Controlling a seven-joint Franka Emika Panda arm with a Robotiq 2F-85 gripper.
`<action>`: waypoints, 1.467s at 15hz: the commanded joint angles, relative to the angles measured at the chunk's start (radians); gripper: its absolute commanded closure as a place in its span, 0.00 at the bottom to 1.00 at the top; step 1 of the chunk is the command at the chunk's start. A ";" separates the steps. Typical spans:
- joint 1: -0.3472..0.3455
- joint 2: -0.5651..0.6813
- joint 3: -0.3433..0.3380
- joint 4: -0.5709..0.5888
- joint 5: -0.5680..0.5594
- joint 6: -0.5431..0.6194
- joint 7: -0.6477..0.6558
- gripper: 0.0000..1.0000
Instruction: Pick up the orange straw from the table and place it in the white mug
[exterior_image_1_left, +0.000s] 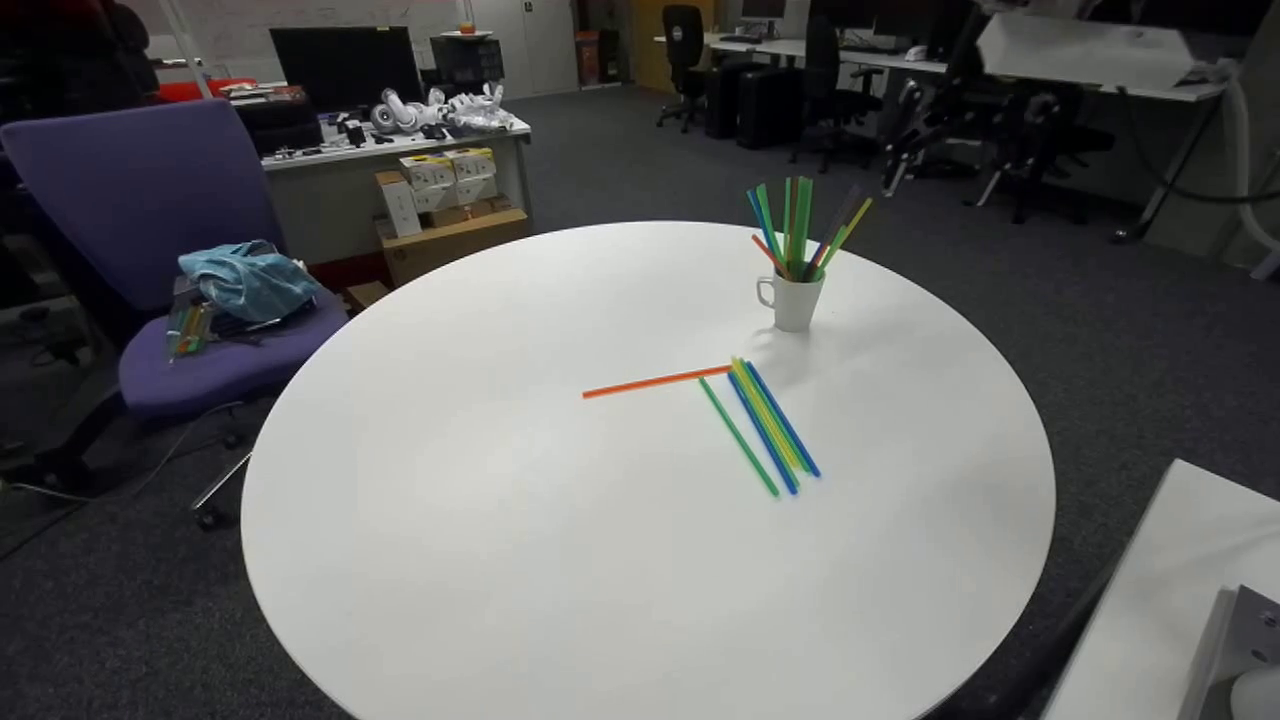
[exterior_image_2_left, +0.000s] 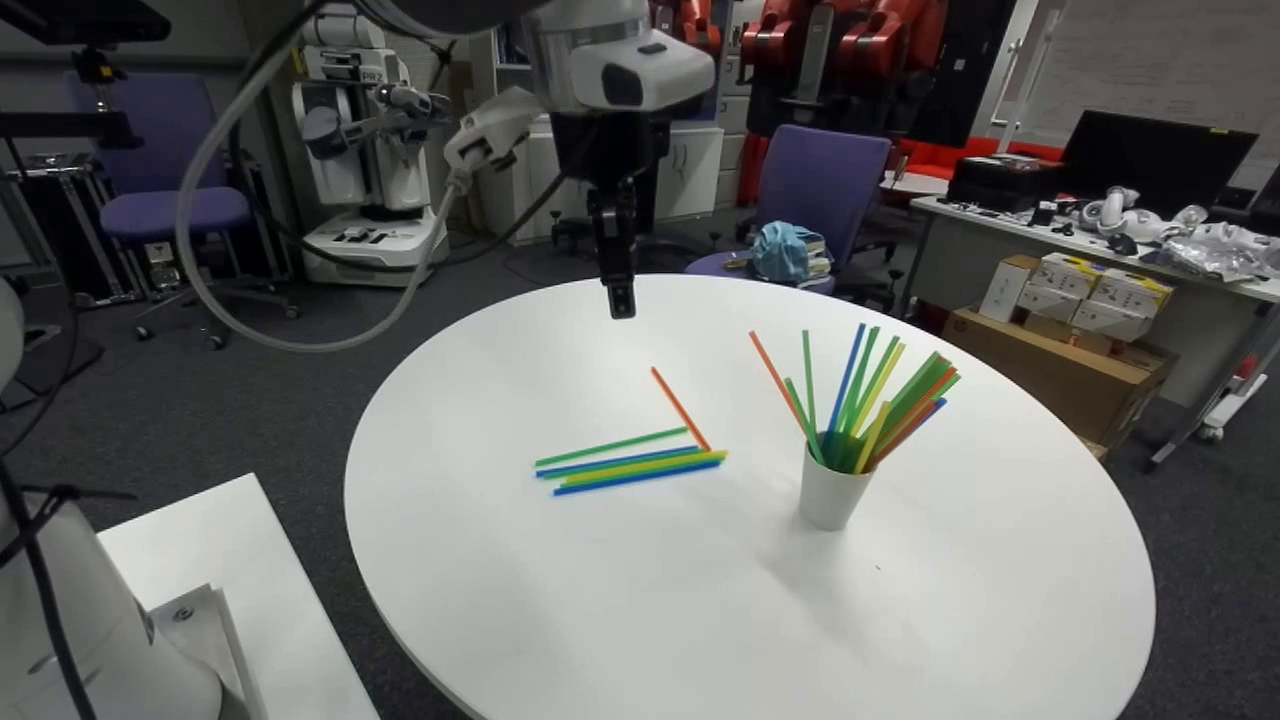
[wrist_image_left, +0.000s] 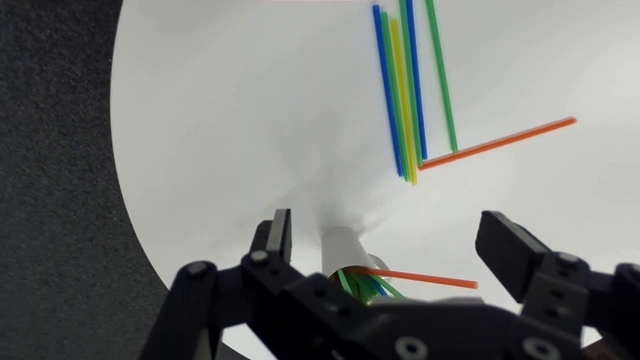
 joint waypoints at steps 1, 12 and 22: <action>-0.041 0.189 0.069 0.068 -0.064 0.124 0.260 0.00; 0.026 0.213 0.018 0.050 -0.049 0.115 0.302 0.00; 0.072 0.572 0.115 0.281 -0.219 0.287 1.039 0.00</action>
